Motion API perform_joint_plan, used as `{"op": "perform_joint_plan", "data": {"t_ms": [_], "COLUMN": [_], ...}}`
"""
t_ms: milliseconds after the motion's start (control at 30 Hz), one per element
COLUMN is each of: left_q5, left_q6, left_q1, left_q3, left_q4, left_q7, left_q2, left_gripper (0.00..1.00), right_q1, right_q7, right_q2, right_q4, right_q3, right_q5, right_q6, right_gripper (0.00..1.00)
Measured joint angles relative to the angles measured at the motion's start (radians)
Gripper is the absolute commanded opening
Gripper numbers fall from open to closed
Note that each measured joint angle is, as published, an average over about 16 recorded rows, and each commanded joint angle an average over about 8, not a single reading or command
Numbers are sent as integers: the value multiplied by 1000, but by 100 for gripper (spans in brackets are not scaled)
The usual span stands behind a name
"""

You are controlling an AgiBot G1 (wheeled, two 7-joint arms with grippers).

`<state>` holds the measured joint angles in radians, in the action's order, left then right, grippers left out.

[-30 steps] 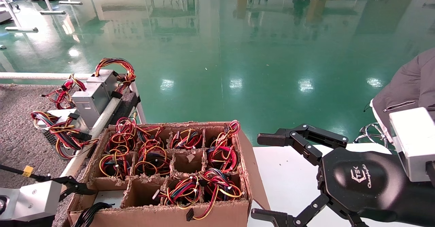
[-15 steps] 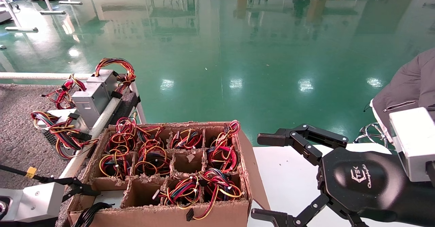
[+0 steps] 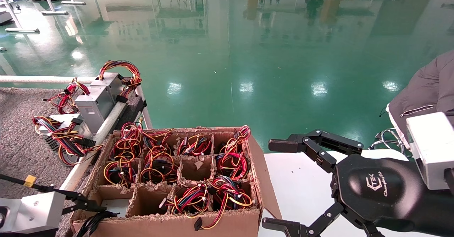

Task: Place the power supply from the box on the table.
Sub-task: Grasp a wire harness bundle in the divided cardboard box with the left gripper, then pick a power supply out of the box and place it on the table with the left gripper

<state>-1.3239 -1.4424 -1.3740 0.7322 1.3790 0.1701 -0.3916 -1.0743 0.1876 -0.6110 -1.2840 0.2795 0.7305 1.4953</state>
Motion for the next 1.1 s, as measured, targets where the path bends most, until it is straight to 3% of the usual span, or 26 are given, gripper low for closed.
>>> {"op": "perform_joint_plan", "data": {"t_ms": [667,1100], "left_q5": [-53,-8], "left_q6": [5,1], "left_q1": [-31,-67], "left_q3": [15,-23], "left_q4": [9,17], "left_q7": [34,26], "left_q2": [3,-13], "left_gripper": [0,0], "right_q1": [0,0], "right_q7": [0,0], "right_q2": [0,0], "right_q4": [0,0], "right_q3": [0,0], "right_q5": [0,0], "right_q6": [0,0], "right_gripper": [100,100]}}
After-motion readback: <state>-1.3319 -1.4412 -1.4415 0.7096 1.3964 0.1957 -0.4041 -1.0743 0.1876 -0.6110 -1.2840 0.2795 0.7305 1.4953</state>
